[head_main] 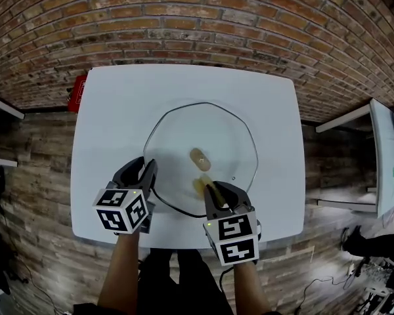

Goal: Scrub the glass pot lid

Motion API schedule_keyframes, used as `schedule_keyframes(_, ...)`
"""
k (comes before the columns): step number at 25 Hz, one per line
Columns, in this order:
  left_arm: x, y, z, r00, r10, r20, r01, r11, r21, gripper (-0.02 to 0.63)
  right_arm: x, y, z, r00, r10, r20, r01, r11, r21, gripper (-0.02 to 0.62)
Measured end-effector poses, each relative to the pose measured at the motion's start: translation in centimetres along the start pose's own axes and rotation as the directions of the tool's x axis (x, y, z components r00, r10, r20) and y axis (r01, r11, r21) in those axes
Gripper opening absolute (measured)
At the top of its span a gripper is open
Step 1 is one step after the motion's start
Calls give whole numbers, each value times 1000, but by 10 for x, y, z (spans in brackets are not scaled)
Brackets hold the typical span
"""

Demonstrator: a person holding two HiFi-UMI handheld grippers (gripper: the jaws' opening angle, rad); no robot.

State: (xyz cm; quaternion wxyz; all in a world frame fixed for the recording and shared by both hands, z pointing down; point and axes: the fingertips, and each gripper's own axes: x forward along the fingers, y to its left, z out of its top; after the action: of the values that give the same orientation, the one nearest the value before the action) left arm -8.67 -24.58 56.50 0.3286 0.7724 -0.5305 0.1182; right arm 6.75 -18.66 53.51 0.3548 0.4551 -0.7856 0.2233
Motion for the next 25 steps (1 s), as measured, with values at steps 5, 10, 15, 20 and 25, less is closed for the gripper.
schedule_keyframes(5,0,0,1,1000,2,-1,-2,1000,5,123,-6,-31,-9,997,-73,-25,74,997,26,58)
schedule_keyframes(10,0,-1,1,1000,3,-3,-3,1000,8,123,-15,-61,-15,987,-153,-46,155,987,34,58)
schedule_keyframes(15,0,-2,1,1000,6,-2,-6,1000,6,123,-17,-70,-15,980,-193,-54,194,981,19,58)
schedule_keyframes(20,0,-2,-1,1000,0,-3,0,1000,8,123,-17,-70,-14,979,-201,-42,202,979,31,58)
schedule_keyframes(25,-2,-4,1,1000,-12,8,11,1000,29,124,-22,-71,-9,978,-210,17,209,977,52,58)
